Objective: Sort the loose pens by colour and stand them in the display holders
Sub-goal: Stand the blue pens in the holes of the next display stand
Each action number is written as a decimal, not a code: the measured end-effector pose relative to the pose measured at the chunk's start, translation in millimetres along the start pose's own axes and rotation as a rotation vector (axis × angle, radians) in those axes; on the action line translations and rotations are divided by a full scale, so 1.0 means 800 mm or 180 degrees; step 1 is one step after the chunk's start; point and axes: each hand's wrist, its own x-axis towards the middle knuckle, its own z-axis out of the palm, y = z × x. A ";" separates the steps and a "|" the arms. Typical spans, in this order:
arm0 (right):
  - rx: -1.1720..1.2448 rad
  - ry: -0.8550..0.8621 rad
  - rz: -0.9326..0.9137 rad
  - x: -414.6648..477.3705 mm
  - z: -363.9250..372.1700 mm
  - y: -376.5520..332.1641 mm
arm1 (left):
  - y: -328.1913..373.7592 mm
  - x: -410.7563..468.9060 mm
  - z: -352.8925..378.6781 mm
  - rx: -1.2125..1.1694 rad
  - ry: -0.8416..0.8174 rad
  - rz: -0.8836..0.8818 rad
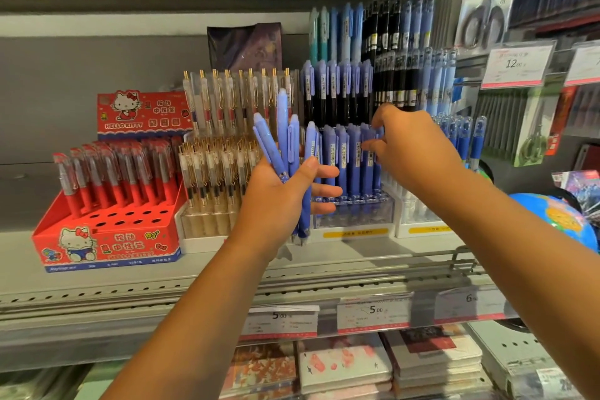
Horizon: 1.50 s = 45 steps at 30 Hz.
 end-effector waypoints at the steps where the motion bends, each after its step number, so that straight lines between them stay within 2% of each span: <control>1: -0.0295 0.0129 -0.0039 -0.002 0.000 -0.001 | 0.000 0.000 0.000 -0.0004 -0.0006 -0.0012; 3: -0.0555 0.0494 -0.0203 -0.007 -0.003 -0.007 | 0.000 0.000 0.000 -0.0024 -0.0034 -0.0027; 4: -0.0309 0.0579 -0.0280 -0.010 -0.006 -0.012 | 0.000 0.001 0.000 -0.0033 -0.0047 -0.0035; 5: 0.0219 0.0522 -0.0298 -0.012 -0.009 -0.019 | 0.000 0.001 0.000 -0.0037 -0.0054 -0.0048; 7: 0.1567 0.0068 -0.0177 -0.015 -0.016 -0.037 | -0.001 0.001 0.000 -0.0031 -0.0066 -0.0089; 9: 0.2434 -0.0379 -0.0022 -0.019 -0.015 -0.049 | -0.002 0.001 0.001 0.0016 -0.0102 -0.0117; 13: 0.2814 -0.0356 0.0058 -0.025 -0.010 -0.051 | -0.002 0.000 0.002 0.0051 -0.0137 -0.0208; 19: 0.3110 0.0146 0.0433 -0.016 -0.023 -0.024 | -0.004 0.002 -0.002 0.0307 0.0123 -0.0176; 21: 0.2910 0.0390 0.0483 -0.010 -0.029 -0.010 | -0.003 0.002 -0.002 0.0346 0.0198 -0.0169; 25: 0.1790 0.0960 0.0147 -0.003 -0.031 0.008 | -0.004 0.003 -0.003 0.0504 0.0242 -0.0140; 30: 0.1202 0.1110 -0.0169 -0.006 -0.017 0.011 | -0.002 0.001 -0.003 0.0306 0.0192 -0.0186; 34: 0.0961 0.0969 -0.0221 -0.006 -0.010 0.010 | -0.005 0.003 -0.004 0.0262 0.0222 -0.0240; 39: 0.0246 0.0355 -0.0053 -0.007 -0.004 0.004 | -0.006 0.005 -0.005 0.0326 0.0291 -0.0209; 45: -0.0312 0.0110 0.0062 -0.003 -0.002 0.003 | -0.006 0.004 -0.005 0.0329 0.0279 -0.0024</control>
